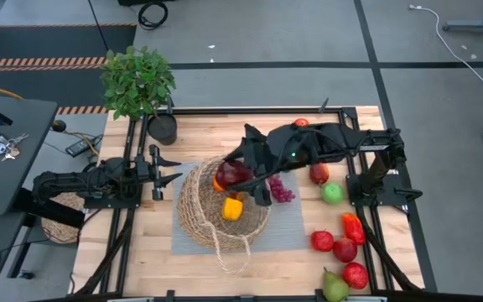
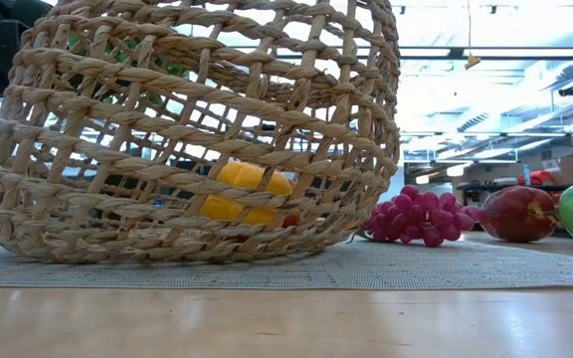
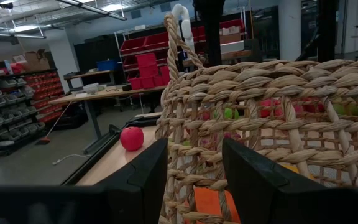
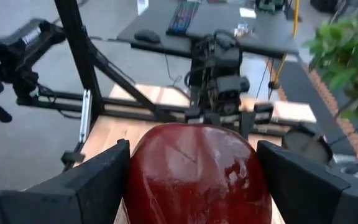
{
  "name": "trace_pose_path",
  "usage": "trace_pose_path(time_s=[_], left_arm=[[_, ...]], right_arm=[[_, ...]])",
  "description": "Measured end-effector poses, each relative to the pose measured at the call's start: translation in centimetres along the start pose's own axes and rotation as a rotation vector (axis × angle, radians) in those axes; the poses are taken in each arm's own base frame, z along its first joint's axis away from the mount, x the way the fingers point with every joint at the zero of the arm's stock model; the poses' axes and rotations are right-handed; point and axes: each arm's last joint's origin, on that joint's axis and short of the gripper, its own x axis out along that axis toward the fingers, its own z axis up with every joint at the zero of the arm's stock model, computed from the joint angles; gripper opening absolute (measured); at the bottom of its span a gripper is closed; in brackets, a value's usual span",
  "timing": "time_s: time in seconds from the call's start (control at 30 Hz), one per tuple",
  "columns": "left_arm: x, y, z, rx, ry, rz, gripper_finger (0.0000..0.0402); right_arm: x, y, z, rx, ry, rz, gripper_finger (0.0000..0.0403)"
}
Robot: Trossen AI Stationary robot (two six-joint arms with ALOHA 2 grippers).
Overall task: Build produce basket
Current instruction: Put the red apple in the basket
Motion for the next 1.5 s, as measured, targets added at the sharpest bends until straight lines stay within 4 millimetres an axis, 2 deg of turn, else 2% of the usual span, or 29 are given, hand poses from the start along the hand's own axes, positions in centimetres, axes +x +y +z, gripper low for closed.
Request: trace_pose_path(time_s=[0.17,0.3,0.5,0.67,0.77,1.0,1.5], left_arm=[[0.0,0.0,0.0,0.0,0.0,0.0,0.016],[0.0,0.0,0.0,0.0,0.0,0.0,0.016],[0.0,0.0,0.0,0.0,0.0,0.0,0.016],[0.0,0.0,0.0,0.0,0.0,0.0,0.016],[0.0,0.0,0.0,0.0,0.0,0.0,0.016],[0.0,0.0,0.0,0.0,0.0,0.0,0.016],[0.0,0.0,0.0,0.0,0.0,0.0,0.016]], right_arm=[[1.2,0.6,-1.0,-0.079,0.028,-0.01,0.0347],[2.0,1.0,-2.0,-0.222,0.07,-0.01,0.0347],[2.7,2.5,-3.1,-0.63,0.111,0.027,0.0347],[2.8,3.1,-3.4,-0.917,0.146,-0.031,0.0347],[2.8,3.2,-3.4,-0.994,0.156,-0.042,0.0347],[2.7,3.2,-3.5,-1.04,0.171,-0.04,0.0347],[2.9,3.0,-4.5,-1.689,0.404,-0.109,0.0347]])
